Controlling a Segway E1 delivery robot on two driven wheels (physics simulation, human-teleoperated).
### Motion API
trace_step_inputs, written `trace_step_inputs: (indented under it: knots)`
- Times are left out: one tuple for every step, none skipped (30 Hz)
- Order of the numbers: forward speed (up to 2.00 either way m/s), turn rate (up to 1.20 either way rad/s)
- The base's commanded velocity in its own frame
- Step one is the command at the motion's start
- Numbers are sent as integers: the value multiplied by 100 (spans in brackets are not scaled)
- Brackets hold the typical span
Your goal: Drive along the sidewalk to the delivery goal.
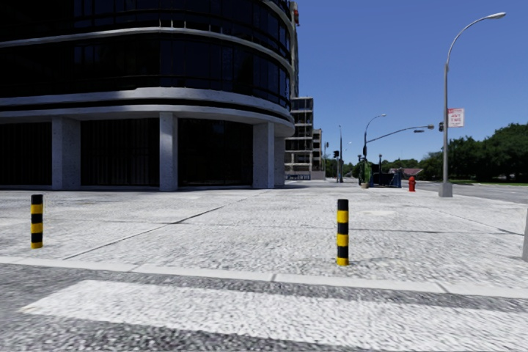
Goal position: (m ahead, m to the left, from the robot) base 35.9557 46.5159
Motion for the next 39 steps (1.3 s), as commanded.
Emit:
trace_step_inputs:
  knots:
    - [200, 21]
    - [200, 11]
    - [200, 8]
    - [200, 6]
    - [200, 5]
    - [200, 5]
    - [200, 5]
    - [200, 4]
    - [200, 1]
    - [200, 0]
    - [200, 0]
    - [200, 0]
    - [200, 0]
    - [200, 0]
    - [200, 0]
    - [200, 0]
    - [200, 0]
    - [200, 0]
    - [200, 0]
    - [200, 0]
    - [200, 0]
    - [200, 0]
    - [200, 0]
    - [200, 0]
    - [200, 0]
    - [200, 0]
    - [200, 0]
    - [200, 0]
    - [200, 0]
    - [200, 0]
    - [200, 0]
    - [200, 0]
    - [200, 0]
    - [200, 0]
    - [200, 0]
    - [200, 0]
    - [200, 0]
    - [200, 0]
    - [200, 0]
